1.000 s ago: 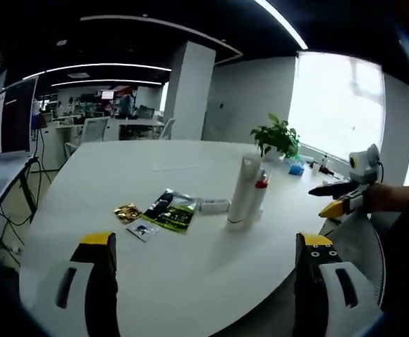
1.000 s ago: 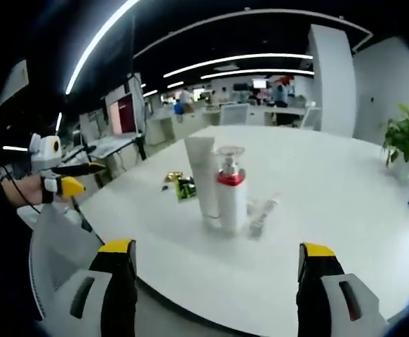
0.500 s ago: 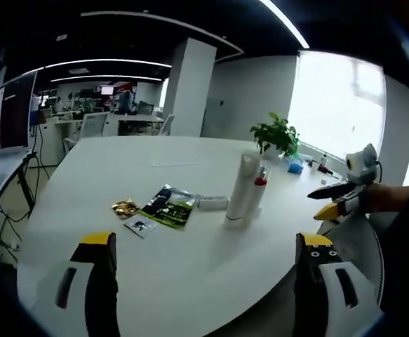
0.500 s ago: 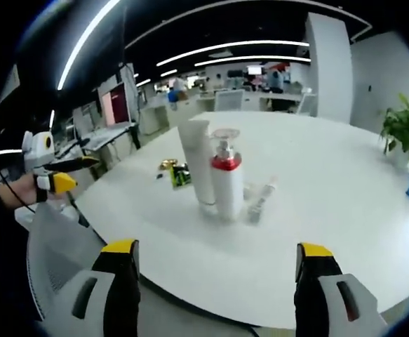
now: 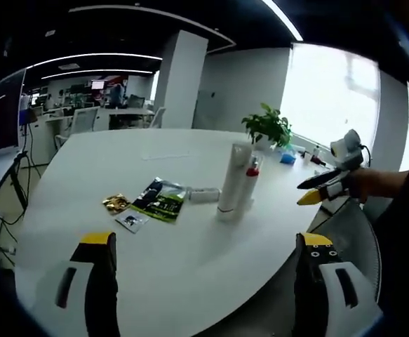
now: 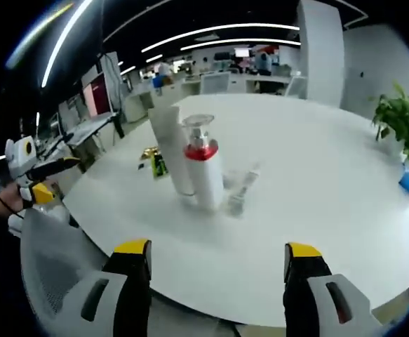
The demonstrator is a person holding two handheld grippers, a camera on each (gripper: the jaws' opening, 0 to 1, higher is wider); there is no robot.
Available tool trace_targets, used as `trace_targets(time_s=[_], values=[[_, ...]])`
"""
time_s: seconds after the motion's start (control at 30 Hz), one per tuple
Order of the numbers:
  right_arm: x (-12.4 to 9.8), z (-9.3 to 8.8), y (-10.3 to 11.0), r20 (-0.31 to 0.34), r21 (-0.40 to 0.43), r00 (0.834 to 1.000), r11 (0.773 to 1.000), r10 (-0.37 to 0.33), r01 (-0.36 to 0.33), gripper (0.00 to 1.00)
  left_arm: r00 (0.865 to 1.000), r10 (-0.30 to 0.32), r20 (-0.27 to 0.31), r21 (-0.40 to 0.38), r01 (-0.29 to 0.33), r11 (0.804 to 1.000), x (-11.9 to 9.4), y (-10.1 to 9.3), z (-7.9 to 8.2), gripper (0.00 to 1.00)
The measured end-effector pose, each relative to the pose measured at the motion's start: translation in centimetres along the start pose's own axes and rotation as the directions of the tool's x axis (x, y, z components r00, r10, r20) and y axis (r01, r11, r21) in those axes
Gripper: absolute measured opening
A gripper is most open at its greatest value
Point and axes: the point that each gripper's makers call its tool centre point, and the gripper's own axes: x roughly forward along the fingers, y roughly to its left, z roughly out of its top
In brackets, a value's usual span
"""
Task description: Arrange the skincare products in the storage area until every visible bottle or jar stands upright without overlapping.
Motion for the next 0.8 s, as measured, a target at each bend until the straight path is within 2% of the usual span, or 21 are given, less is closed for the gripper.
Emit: trace_targets(time_s=[0.2,0.33,0.47,0.8], values=[[0.5,1.8,-1.7,-0.013,-0.034,1.0,0.999,-0.025,0.025,0.77,1.0,0.002,0.001,-0.015,-0.002,1.0,0.1,-0.1,0.0,0.99],[1.2,2.4,-3.4,-0.056,-0.084,0.997,0.995,-0.058,0.053,0.76,1.0,0.006,0.0,-0.018,-0.006,1.0,0.1,0.5,-0.1,0.99],[1.9,3.2,-4.4,-0.062,-0.11,0.996,0.992,-0.062,0.055,0.75,1.0,0.015,-0.003,-0.015,-0.015,1.0,0.1,0.7,-0.2,0.99],[4.3,5.6,-6.6,-0.094,-0.245,0.995,0.969,-0.029,0.005,0.7,0.999,0.014,-0.033,-0.05,-0.016,0.999,0.2,0.9,-0.8,0.97]])
